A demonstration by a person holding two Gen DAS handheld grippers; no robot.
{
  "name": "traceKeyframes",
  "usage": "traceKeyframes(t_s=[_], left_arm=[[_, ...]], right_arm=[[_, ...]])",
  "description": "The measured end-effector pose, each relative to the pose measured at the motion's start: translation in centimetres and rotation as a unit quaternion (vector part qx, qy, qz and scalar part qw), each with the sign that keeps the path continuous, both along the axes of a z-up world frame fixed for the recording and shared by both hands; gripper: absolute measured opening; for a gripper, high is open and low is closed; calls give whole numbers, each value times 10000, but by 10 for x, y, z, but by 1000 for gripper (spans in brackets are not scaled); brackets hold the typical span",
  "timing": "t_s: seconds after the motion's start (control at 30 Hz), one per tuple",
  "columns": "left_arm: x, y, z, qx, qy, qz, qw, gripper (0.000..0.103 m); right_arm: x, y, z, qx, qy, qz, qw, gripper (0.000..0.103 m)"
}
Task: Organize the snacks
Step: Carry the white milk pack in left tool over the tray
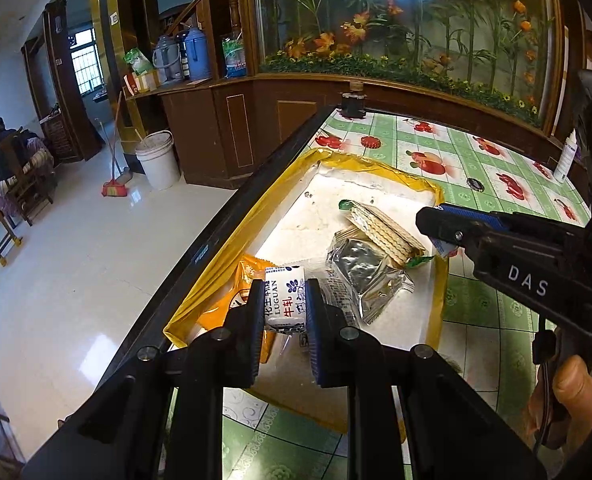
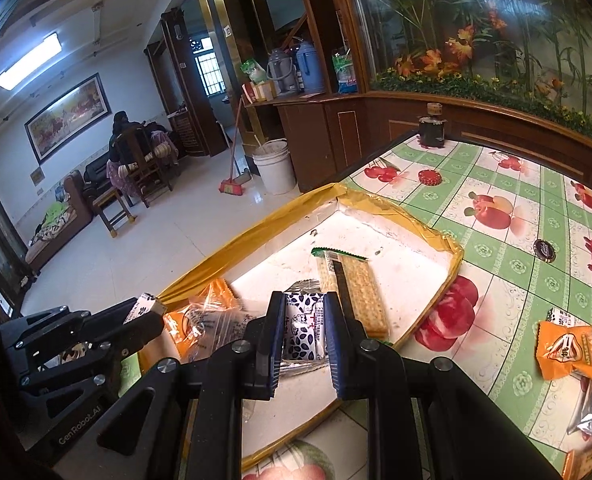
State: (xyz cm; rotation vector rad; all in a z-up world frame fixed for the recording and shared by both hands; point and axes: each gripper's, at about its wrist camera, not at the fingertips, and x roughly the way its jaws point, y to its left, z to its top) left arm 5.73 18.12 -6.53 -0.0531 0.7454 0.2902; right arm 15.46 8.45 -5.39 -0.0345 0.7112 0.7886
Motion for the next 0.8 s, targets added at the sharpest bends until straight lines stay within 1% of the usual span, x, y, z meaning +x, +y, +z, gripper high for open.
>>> traceKeyframes(t_s=[0.43,0.8], left_arm=[[14,4,-13,-18,160,44,9999,17],[19,6,-18,-37,221,52,9997,17]], right_arm=[[25,4,-14,31,154,-79,9998,19],[32,7,-22,-16,217,-87,9997,19]])
